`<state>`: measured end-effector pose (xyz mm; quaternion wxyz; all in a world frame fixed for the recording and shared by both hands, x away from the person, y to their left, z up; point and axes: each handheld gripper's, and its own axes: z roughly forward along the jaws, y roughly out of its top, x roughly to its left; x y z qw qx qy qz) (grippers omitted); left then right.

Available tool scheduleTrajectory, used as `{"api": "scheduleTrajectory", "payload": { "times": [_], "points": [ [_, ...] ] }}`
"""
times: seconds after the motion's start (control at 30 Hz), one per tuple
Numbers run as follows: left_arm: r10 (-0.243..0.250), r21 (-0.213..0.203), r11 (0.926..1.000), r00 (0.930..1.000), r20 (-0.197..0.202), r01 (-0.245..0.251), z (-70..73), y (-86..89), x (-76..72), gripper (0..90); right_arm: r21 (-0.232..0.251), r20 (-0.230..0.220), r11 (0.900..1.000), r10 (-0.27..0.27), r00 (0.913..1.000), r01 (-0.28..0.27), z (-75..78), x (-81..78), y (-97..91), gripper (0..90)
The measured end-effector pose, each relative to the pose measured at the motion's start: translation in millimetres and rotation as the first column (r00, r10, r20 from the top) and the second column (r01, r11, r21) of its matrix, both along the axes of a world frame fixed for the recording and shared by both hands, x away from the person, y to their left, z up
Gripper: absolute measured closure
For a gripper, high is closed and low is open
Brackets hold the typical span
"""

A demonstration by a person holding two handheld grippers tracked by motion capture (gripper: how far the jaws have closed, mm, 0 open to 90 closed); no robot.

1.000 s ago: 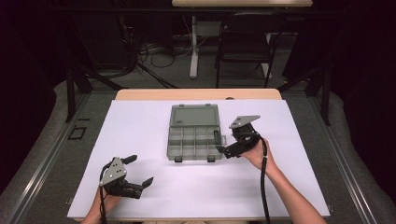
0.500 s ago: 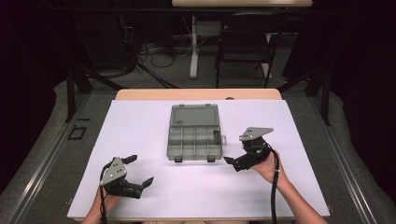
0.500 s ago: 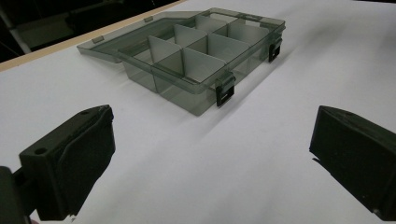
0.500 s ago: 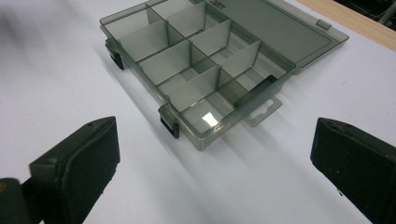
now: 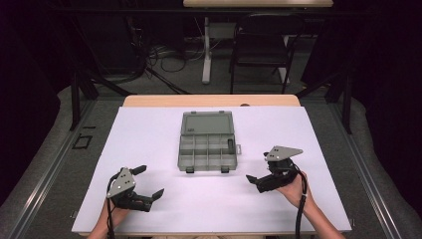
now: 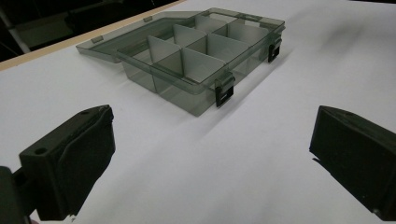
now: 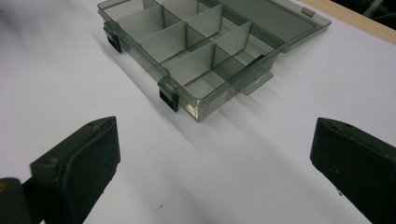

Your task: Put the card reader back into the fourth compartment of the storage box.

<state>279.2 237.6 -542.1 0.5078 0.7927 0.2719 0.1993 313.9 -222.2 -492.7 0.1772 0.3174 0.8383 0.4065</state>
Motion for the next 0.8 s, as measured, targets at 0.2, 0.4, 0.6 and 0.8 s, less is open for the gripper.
{"api": "scheduleTrajectory", "payload": {
  "times": [0.2,0.4,0.6,0.8],
  "points": [
    [0.000,0.001,1.0000,1.0000,0.000,0.000,0.1,-0.1,-0.1,0.3,-0.004,0.012,0.9998,-0.020,0.9997,0.020,-6.4,-11.4,-6.5,1.5],
    [0.001,0.001,1.0000,1.0000,-0.001,-0.001,0.0,0.1,-0.2,0.3,-0.003,0.023,0.9991,-0.042,0.9989,0.042,-12.8,-22.6,-13.3,1.5],
    [0.002,0.003,1.0000,1.0000,0.000,-0.002,-0.2,-0.4,-0.1,0.3,-0.021,0.036,0.9984,-0.051,0.9980,0.052,-17.8,-33.2,-18.7,2.0],
    [0.006,0.006,1.0000,1.0000,0.001,-0.006,-0.5,-0.5,1.1,0.3,0.011,0.065,0.9978,-0.066,0.9957,0.066,-22.0,-41.1,-26.6,1.1]
  ]
}}
